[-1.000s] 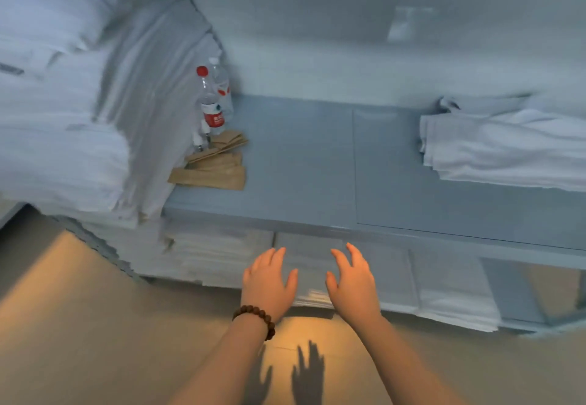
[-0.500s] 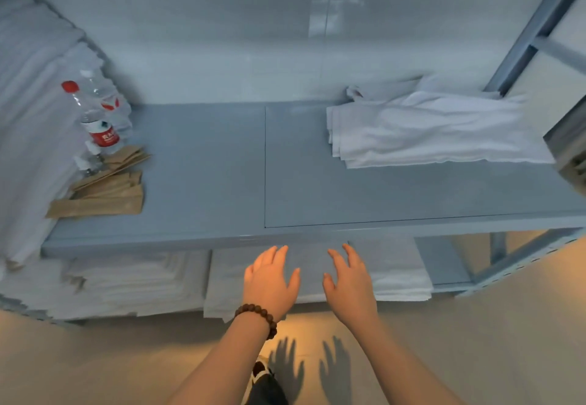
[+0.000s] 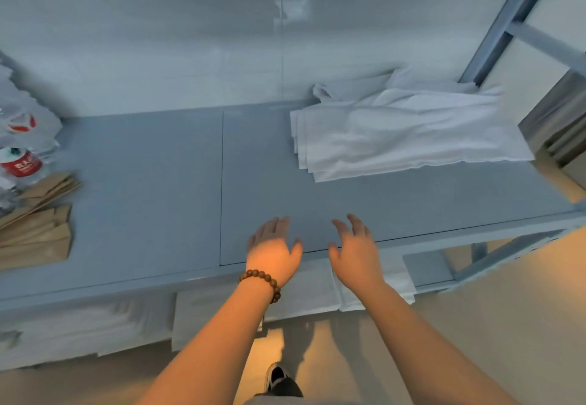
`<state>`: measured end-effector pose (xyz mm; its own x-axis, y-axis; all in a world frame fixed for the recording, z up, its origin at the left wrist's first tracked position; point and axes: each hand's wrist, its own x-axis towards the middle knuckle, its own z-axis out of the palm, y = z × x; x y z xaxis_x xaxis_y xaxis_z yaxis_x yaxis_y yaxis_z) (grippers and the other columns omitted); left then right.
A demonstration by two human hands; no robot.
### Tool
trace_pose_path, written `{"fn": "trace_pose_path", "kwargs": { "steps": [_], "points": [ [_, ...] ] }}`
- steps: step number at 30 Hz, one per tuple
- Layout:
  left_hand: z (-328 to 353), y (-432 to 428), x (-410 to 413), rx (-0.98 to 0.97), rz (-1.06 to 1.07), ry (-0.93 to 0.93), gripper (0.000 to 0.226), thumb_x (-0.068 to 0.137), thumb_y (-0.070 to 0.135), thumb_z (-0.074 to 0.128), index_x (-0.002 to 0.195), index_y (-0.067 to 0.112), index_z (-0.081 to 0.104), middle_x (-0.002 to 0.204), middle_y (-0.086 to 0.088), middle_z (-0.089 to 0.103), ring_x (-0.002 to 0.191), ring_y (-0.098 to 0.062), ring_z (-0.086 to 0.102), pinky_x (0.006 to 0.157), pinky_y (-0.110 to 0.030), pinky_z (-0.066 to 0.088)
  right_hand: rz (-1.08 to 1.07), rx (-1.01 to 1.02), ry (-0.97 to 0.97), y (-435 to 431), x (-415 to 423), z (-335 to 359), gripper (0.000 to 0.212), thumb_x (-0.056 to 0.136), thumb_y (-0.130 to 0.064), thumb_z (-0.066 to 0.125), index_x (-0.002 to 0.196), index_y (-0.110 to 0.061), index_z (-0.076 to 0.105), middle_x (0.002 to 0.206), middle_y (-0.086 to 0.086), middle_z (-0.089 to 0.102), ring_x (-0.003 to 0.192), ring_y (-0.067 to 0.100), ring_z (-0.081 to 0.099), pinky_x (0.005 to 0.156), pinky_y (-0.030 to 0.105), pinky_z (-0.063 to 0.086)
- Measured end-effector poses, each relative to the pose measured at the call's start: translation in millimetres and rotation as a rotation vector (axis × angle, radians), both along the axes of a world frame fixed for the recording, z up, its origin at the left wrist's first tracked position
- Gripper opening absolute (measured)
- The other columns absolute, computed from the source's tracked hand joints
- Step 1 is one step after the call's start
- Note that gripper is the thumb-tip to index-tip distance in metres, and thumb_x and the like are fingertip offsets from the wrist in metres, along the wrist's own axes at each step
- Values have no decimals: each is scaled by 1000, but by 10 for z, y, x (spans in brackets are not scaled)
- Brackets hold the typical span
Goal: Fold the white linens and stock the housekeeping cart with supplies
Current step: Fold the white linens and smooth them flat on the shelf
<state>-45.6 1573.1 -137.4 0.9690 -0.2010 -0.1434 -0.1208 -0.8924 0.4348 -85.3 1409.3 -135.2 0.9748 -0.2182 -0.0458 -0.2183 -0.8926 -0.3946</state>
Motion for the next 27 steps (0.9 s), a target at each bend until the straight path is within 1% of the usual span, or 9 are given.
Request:
{"fn": "trace_pose_path", "kwargs": {
  "steps": [2,5,9,13,18,23,27],
  "points": [
    [16,-149,147,29,-38,32,60,97,44,38,150,22,22,157,-2,24,143,-21,21,114,-38,18,-21,8,2,-147,94,5,51,94,-25,50,144,-20,39,154,9,24,138,29,27,108,41,31],
    [27,-394,302,49,-54,39,60,97,43,40,150,22,22,157,-1,23,143,-21,21,114,-38,18,-42,40,15,-393,188,-23,52,94,-25,50,144,-20,39,155,9,23,139,28,25,109,43,29],
    [22,-779,374,35,-58,19,59,96,42,41,149,21,26,155,-1,27,142,-21,24,115,-39,20,-61,73,18,-808,260,-116,52,94,-26,49,145,-21,36,155,8,21,141,26,22,112,41,26],
    [9,-1255,426,11,-7,-9,57,96,40,43,147,19,31,153,-3,32,140,-23,28,113,-39,22,-49,96,36,-1344,368,-188,52,96,-27,46,146,-23,32,156,6,18,143,25,17,114,40,23],
    [-19,-1945,385,-8,103,-42,55,95,40,45,145,17,36,149,-5,39,135,-25,35,110,-42,29,28,39,28,-2234,452,-213,51,95,-25,46,145,-22,34,155,7,21,142,25,19,113,41,25],
    [-61,-2623,435,-29,123,-58,57,93,40,49,144,16,38,148,-6,40,135,-26,35,110,-44,29,72,-30,28,-3153,656,-226,51,95,-24,46,144,-19,35,154,10,24,140,28,22,111,43,28],
    [-69,-2914,657,1,125,-96,60,92,41,51,145,16,37,148,-6,39,136,-26,34,110,-45,28,104,-55,54,-3599,916,-285,52,94,-23,47,144,-19,35,154,11,24,140,30,22,112,44,26]
  ]
}}
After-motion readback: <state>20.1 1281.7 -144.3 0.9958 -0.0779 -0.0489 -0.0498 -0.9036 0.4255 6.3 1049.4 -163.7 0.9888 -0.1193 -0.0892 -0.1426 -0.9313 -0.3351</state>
